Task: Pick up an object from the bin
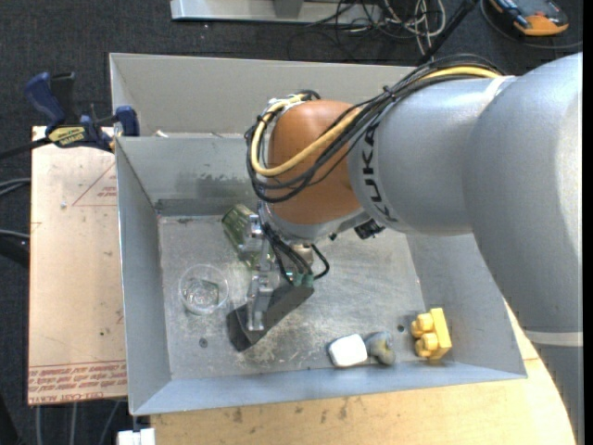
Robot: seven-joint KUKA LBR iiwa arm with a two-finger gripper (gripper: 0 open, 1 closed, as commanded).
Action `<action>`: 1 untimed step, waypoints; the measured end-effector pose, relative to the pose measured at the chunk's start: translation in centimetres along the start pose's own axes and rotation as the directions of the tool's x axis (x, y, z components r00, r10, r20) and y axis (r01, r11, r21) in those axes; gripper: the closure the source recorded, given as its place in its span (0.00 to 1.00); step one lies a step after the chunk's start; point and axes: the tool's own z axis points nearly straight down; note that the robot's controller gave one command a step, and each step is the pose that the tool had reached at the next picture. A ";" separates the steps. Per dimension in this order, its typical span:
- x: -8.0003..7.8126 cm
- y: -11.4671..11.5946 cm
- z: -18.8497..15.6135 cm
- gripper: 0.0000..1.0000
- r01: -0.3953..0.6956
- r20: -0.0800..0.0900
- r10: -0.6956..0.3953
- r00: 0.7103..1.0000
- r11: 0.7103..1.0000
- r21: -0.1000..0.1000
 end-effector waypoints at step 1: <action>-0.2 -0.1 -0.5 0.00 -0.003 0.007 0.003 1.000 1.000 -0.001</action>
Offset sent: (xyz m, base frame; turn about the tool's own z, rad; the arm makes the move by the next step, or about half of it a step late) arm -0.0165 -0.0260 0.0058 -0.3679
